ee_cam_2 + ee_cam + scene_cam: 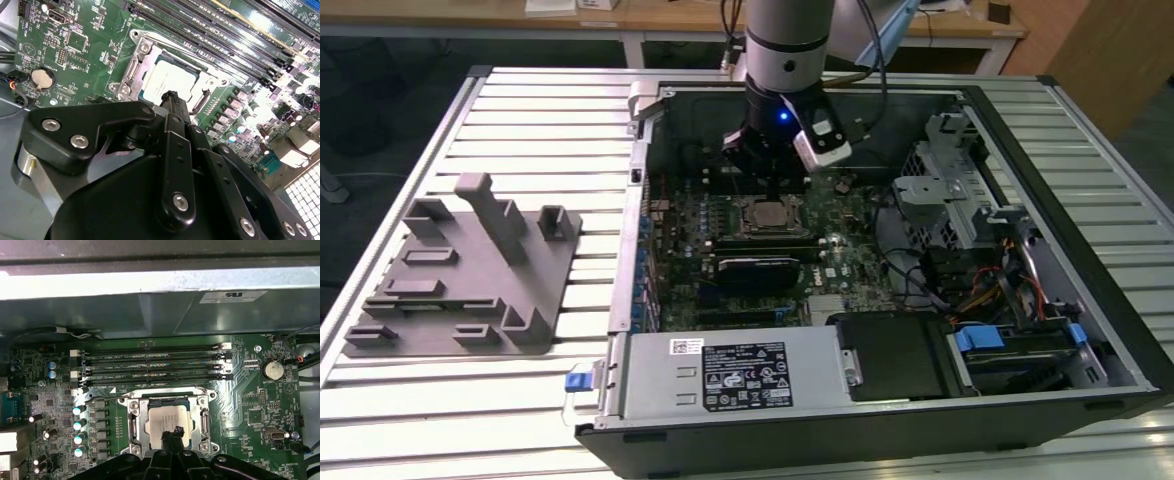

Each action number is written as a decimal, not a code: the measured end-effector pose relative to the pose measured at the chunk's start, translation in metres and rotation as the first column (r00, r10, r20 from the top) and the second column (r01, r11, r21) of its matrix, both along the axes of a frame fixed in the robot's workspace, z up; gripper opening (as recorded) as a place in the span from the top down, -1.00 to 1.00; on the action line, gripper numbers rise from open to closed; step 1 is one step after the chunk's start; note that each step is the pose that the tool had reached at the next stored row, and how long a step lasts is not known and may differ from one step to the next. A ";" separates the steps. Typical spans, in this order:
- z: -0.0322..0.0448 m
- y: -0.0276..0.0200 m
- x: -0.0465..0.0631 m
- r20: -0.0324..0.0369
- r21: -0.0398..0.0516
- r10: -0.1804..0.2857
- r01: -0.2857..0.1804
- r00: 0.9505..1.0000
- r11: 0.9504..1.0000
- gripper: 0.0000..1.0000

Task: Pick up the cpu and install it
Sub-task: 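Install the first cpu locking lever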

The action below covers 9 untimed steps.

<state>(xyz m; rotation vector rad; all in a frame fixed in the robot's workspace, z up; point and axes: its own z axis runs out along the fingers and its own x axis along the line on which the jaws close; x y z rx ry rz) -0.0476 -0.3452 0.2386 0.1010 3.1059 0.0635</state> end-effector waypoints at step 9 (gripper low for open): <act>0.0005 0.0000 0.000 0.000 0.000 0.000 0.000 1.000 1.000 0.79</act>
